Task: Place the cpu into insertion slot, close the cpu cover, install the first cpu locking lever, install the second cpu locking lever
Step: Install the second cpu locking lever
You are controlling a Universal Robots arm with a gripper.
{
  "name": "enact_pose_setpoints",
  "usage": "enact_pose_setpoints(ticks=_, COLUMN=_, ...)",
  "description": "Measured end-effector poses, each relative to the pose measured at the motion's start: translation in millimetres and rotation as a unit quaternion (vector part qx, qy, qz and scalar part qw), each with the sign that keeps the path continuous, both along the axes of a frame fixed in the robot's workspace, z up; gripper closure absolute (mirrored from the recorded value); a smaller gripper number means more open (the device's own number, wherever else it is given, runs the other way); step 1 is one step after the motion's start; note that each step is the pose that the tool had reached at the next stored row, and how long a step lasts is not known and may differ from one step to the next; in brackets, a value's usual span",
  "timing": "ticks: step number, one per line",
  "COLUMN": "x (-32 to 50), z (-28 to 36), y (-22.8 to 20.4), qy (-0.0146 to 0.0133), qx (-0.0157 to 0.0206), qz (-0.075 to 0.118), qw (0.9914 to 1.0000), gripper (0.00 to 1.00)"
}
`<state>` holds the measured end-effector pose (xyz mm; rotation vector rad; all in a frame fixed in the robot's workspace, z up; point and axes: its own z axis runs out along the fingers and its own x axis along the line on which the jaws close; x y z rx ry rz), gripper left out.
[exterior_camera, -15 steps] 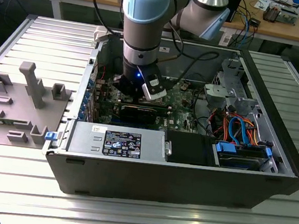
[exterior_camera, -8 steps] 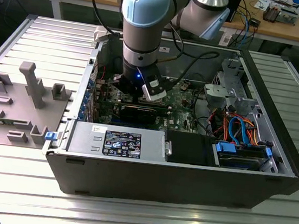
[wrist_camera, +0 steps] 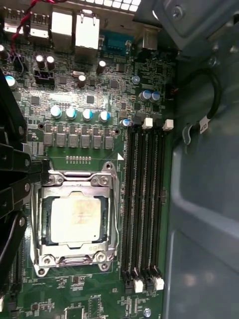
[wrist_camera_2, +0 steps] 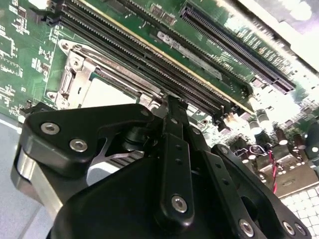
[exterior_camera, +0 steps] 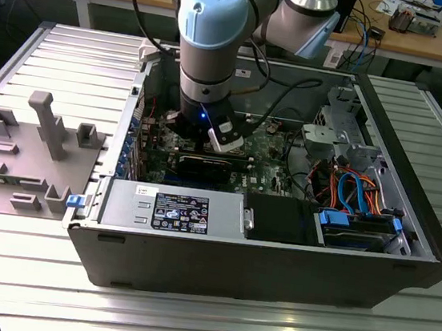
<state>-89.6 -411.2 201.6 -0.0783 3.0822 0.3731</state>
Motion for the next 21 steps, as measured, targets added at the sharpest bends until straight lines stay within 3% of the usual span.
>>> enact_pose_setpoints(ticks=3, x=0.0, z=-3.5, y=0.8, qy=0.0, qx=0.009, qz=0.0, qw=0.99996, gripper=0.89)
enact_pose_setpoints(ticks=7, x=-0.1, z=-5.0, y=1.0, qy=0.0001, qx=0.0103, qz=0.0, qw=0.99995, gripper=0.89)
enact_pose_setpoints(ticks=9, x=-0.4, z=-4.7, y=1.2, qy=-0.0007, qx=0.0086, qz=0.0, qw=0.99996, gripper=0.89)
enact_pose_setpoints(ticks=12, x=0.1, z=5.0, y=1.3, qy=-0.0009, qx=-0.0002, qz=0.0, qw=1.0, gripper=0.89)
enact_pose_setpoints(ticks=13, x=2.6, z=7.8, y=1.8, qy=-0.0007, qx=-0.0064, qz=0.0, qw=0.99998, gripper=0.89)
enact_pose_setpoints(ticks=17, x=12.9, z=8.2, y=3.9, qy=0.0043, qx=-0.0177, qz=0.0, qw=0.99983, gripper=0.89)
enact_pose_setpoints(ticks=18, x=16.9, z=8.2, y=5.1, qy=0.0064, qx=-0.0226, qz=0.0, qw=0.99972, gripper=0.89)
enact_pose_setpoints(ticks=19, x=21.6, z=8.2, y=7.6, qy=0.0091, qx=-0.0335, qz=0.0, qw=0.9994, gripper=0.89)
enact_pose_setpoints(ticks=20, x=23.9, z=8.2, y=8.9, qy=0.0107, qx=-0.0393, qz=0.0, qw=0.99917, gripper=0.89)
enact_pose_setpoints(ticks=21, x=24.9, z=8.1, y=9.4, qy=0.0115, qx=-0.0416, qz=0.0, qw=0.99907, gripper=0.89)
